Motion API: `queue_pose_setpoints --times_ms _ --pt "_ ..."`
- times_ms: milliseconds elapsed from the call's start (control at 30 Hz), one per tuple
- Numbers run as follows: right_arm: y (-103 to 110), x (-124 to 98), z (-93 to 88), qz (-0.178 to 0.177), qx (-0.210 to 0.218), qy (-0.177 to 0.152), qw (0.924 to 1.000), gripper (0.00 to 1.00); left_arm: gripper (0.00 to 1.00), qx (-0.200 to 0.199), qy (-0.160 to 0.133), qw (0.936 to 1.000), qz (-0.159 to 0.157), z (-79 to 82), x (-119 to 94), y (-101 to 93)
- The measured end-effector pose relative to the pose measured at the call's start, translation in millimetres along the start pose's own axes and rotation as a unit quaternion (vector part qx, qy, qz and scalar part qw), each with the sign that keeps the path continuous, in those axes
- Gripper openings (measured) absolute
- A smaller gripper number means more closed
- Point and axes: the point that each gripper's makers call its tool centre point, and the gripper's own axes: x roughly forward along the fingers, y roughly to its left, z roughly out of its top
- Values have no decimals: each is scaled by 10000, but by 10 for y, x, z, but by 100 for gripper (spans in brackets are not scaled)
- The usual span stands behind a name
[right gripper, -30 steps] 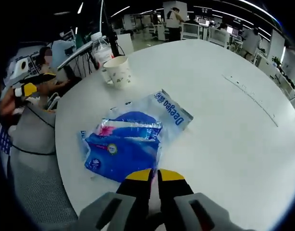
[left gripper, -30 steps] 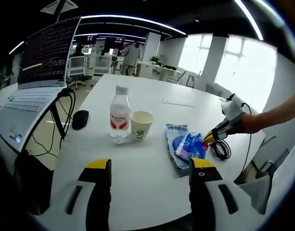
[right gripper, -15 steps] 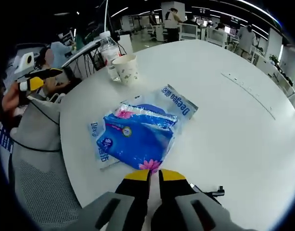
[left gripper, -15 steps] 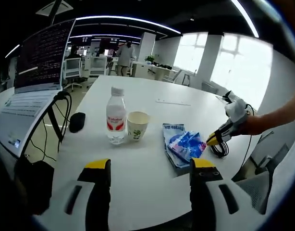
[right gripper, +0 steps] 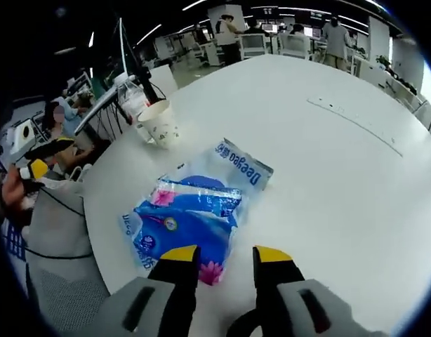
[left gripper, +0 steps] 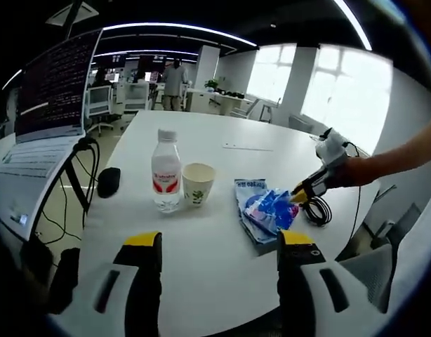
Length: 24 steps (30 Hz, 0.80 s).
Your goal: Arrange the tabletop items into an orderly group along one side of the table until the central work area is clear of visible clutter.
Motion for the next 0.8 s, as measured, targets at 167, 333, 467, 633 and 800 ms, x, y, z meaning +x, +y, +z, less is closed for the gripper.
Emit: queue_pose_setpoints --times_ms 167,333,467,633,800 --pt "-32 140 -14 -45 266 -5 9996 27 67 -7 -21 10000 0 20 3 10" --pt "10 112 -16 -39 689 33 9976 14 67 -37 -51 10000 24 29 -2 28" --pt "11 111 -9 -2 686 -39 9976 3 67 -63 -73 9999 31 34 -1 31" --pt "0 24 1 -21 727 -144 9972 1 67 -78 -59 10000 18 9 27 32" --pt "-130 -89 -1 -72 820 -279 9962 0 67 -83 -35 10000 -6 0 61 3"
